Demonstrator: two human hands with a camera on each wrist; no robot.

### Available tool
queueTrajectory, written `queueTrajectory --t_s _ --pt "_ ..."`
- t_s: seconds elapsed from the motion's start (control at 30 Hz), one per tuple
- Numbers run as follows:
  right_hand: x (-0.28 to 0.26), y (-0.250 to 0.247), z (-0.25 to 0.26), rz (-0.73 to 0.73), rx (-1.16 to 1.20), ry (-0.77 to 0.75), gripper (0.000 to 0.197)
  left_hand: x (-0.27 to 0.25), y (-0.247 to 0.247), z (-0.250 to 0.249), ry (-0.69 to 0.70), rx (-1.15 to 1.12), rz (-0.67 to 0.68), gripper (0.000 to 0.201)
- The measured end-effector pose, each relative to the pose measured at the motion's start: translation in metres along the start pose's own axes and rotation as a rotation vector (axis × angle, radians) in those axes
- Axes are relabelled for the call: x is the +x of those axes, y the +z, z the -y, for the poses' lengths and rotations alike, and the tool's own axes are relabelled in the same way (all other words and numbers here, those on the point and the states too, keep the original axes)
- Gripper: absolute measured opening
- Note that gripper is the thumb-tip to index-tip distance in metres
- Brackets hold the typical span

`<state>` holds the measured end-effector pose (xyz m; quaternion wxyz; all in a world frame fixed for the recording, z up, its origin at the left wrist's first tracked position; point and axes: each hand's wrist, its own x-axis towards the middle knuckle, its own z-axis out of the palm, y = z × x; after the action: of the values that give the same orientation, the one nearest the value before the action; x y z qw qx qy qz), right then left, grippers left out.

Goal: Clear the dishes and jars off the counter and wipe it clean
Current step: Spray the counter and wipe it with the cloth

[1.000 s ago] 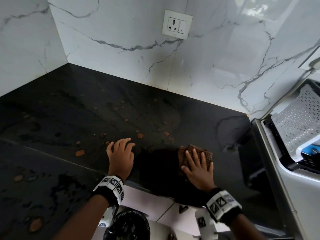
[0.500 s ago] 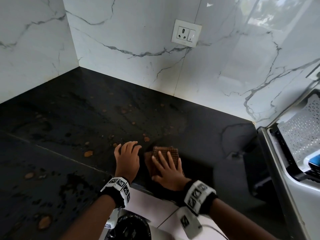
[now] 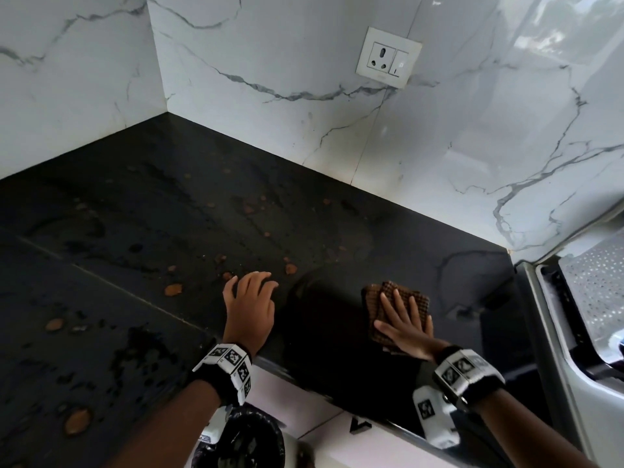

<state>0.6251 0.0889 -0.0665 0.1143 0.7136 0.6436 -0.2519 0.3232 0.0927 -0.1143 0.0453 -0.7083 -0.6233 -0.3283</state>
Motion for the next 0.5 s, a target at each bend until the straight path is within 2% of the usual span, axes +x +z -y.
queueTrajectory --t_s 0.13,0.23,0.4,0.5 --pt "0.043 -0.021 0.035 -0.044 0.044 0.048 0.068 0.001 0.001 -0.002 -0.011 0.002 -0.004 0.035" --pt "0.064 -0.028 0.073 -0.022 0.019 -0.001 0.07 0.002 0.0 -0.002 -0.022 -0.001 -0.014 0.035" --pt "0.067 -0.015 0.141 -0.001 -0.107 -0.213 0.07 0.003 -0.002 -0.001 -0.041 0.014 0.003 0.035" --pt "0.043 0.009 0.149 0.016 -0.222 -0.393 0.074 0.002 -0.001 0.0 -0.041 0.022 0.01 0.035"
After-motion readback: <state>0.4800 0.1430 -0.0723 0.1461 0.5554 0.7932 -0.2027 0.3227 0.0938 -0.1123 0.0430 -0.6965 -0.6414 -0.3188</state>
